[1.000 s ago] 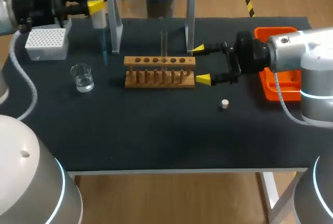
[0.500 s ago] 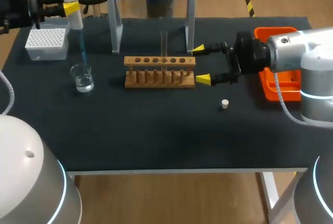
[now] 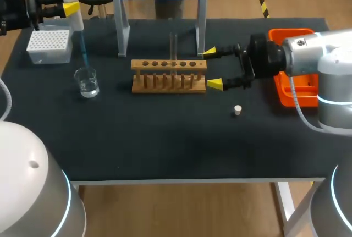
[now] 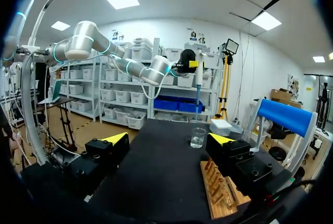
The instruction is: Invert the test tube, pick up the pipette, mount the tip to pipette, aspirate from beaker and dispense into the tube, eject the tip, return the pipette, and cap with the stopper.
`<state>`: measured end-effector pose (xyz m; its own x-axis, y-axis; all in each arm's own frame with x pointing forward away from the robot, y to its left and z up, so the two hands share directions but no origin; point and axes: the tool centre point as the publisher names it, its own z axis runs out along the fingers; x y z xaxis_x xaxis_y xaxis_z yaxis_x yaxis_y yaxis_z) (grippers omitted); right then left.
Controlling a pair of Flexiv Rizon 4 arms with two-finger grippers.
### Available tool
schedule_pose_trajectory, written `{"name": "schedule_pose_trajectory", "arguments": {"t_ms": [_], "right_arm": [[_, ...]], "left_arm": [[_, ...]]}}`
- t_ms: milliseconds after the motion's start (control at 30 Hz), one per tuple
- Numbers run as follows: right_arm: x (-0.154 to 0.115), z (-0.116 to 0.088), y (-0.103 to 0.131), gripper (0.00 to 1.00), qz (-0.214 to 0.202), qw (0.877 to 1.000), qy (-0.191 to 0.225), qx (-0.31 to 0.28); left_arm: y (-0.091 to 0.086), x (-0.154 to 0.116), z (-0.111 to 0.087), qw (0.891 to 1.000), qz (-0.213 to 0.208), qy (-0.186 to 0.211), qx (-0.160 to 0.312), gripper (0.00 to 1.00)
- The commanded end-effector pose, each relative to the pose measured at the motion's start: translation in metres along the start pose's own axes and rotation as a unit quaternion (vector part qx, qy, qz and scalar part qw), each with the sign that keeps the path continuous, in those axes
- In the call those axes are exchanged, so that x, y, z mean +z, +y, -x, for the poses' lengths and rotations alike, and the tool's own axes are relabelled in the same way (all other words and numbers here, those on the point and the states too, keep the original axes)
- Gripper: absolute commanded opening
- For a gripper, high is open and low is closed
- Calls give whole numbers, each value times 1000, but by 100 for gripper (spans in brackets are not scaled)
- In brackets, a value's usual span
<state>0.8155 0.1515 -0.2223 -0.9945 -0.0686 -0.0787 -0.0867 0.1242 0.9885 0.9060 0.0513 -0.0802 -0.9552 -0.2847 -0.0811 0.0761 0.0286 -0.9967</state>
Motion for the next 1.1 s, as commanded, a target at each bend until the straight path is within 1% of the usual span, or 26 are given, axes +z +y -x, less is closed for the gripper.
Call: {"name": "schedule_pose_trajectory", "arguments": {"t_ms": [33, 267, 333, 1100], "right_arm": [[-1, 0, 0, 100, -1, 1000, 1, 0], [-1, 0, 0, 100, -1, 1000, 1, 0], [-1, 0, 0, 100, -1, 1000, 1, 0], [-1, 0, 0, 100, -1, 1000, 1, 0]], "left_arm": [[-1, -3, 1, 1000, 1, -1, 2, 0], [0, -6, 4, 1000, -2, -4, 4, 0], [-5, -6, 2, 1000, 0, -8, 4, 0], [-5, -6, 2, 1000, 0, -8, 4, 0]]}}
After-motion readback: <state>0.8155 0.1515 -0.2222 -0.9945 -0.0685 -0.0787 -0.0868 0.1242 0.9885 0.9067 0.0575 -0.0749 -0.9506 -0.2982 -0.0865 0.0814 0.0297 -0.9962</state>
